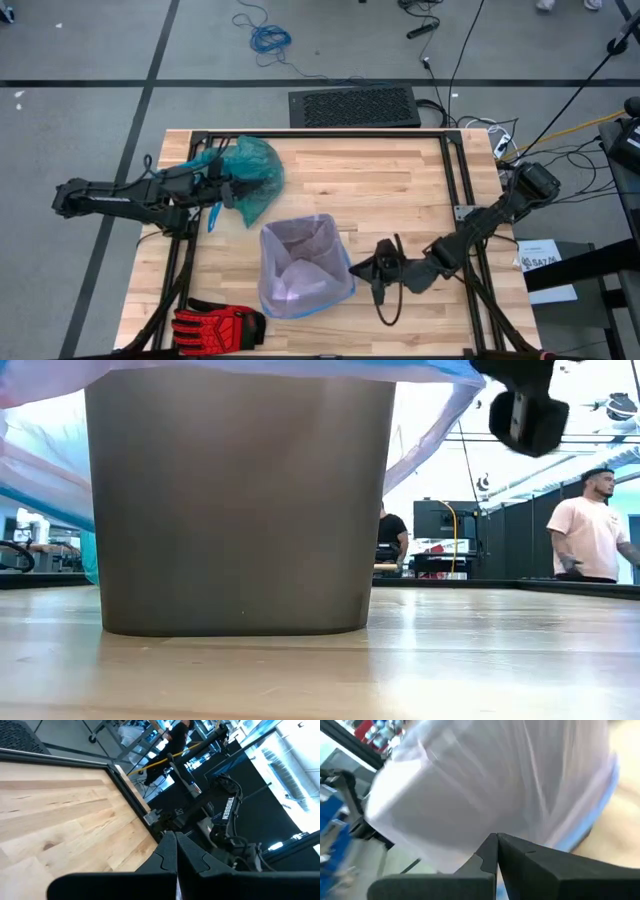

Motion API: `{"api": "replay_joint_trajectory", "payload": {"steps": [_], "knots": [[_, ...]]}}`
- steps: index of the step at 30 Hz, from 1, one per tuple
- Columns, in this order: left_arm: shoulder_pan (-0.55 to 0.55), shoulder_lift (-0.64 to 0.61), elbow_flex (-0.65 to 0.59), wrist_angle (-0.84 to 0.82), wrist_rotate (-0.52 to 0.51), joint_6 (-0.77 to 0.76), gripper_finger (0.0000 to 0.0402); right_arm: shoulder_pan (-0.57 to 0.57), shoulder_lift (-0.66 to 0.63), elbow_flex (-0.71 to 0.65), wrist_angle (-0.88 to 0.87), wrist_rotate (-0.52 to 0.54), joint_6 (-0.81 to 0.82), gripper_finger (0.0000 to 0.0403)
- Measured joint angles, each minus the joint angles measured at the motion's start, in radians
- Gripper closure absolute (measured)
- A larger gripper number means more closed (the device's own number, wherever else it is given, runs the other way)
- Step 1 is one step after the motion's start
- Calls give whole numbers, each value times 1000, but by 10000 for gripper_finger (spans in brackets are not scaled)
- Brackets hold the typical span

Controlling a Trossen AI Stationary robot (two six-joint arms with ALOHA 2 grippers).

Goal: Place trash/remove bag and relplace
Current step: Insert the trash bag into the trash bin

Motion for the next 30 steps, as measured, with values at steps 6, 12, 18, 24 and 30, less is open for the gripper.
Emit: {"api": "replay_joint_trajectory", "payload": {"steps": [6, 12, 18, 24, 30], "knots": [[0, 0, 0, -15, 18, -19, 402, -11, 3, 29, -3, 82, -166, 403], [0, 0, 0, -61, 23, -24, 402, -45, 80, 29, -8, -9, -161, 403], [0, 0, 0, -77, 24, -24, 402, -59, 163, 29, -8, -82, -115, 403], [0, -18, 0, -77, 25, 5, 402, -71, 273, 29, -22, -203, 16, 403], [0, -119, 11, -77, -8, 67, 402, -69, 298, 29, -54, -208, 141, 403]]}}
